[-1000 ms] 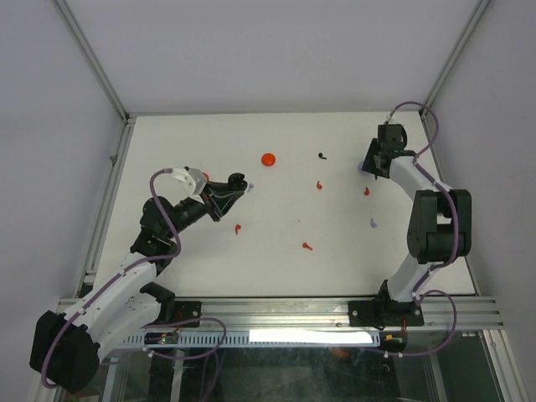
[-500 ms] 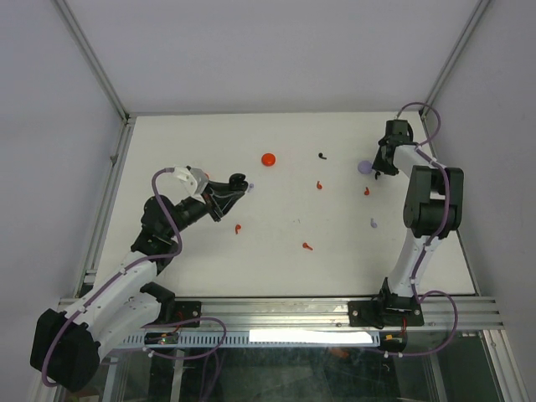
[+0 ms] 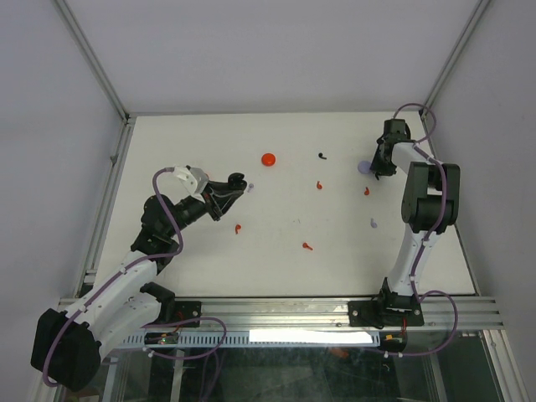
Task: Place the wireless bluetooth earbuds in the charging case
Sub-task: Pick up the earbud from the center of the board.
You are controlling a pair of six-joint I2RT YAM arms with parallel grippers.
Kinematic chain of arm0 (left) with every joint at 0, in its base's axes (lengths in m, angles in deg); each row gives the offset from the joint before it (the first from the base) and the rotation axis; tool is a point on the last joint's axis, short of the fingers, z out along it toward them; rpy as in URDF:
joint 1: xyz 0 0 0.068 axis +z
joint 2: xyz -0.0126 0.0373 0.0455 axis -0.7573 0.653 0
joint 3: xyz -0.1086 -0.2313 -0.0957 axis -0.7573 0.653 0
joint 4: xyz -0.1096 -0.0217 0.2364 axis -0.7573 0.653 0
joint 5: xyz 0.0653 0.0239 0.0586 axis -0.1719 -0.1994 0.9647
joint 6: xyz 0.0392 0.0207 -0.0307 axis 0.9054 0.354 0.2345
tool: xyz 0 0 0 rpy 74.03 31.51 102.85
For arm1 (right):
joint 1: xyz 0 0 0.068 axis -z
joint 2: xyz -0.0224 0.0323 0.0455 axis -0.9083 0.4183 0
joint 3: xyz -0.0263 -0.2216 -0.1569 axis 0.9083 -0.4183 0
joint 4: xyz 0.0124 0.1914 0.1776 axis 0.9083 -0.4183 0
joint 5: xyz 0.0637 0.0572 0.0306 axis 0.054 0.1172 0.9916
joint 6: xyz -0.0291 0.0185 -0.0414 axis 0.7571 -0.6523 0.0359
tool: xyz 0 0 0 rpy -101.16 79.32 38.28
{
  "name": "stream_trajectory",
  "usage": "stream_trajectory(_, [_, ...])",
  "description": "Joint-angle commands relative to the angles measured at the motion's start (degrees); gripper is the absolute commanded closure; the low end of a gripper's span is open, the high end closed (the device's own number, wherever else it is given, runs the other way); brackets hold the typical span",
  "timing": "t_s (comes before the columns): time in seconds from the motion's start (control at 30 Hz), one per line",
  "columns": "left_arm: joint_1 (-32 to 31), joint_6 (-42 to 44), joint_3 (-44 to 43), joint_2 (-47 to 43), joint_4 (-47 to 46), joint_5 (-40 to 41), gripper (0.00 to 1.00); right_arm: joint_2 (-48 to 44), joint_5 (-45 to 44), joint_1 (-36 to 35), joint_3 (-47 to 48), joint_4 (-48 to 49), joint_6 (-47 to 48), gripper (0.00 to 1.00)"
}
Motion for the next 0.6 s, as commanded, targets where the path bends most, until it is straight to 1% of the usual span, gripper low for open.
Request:
stream_trajectory(0.0, [0.59,1.52,-2.24,-0.6,-1.84,-0.21,0.98,0.67,0.94,0.16,1.98,-2.73,0.29,0.71])
stream_trajectory(0.27, [0.83,1.41,-2.33,-0.72,-1.91,-0.48,0.98,-1.24,0.83,-0.16,0.58,-4.75,0.87,0.82])
stream_trajectory(0.4, [0.87,1.47,-2.22,-0.82,-1.93,-0.48,0.98,-4.48,1.87,-1.46,-1.03,-5.24,0.69,0.83])
stream_trajectory(0.57, [0.91,1.45,-2.28,-1.13,-2.08,-0.77,0.98,-9.54,4.21,-6.28,-4.48,-5.42,0.45,0.83])
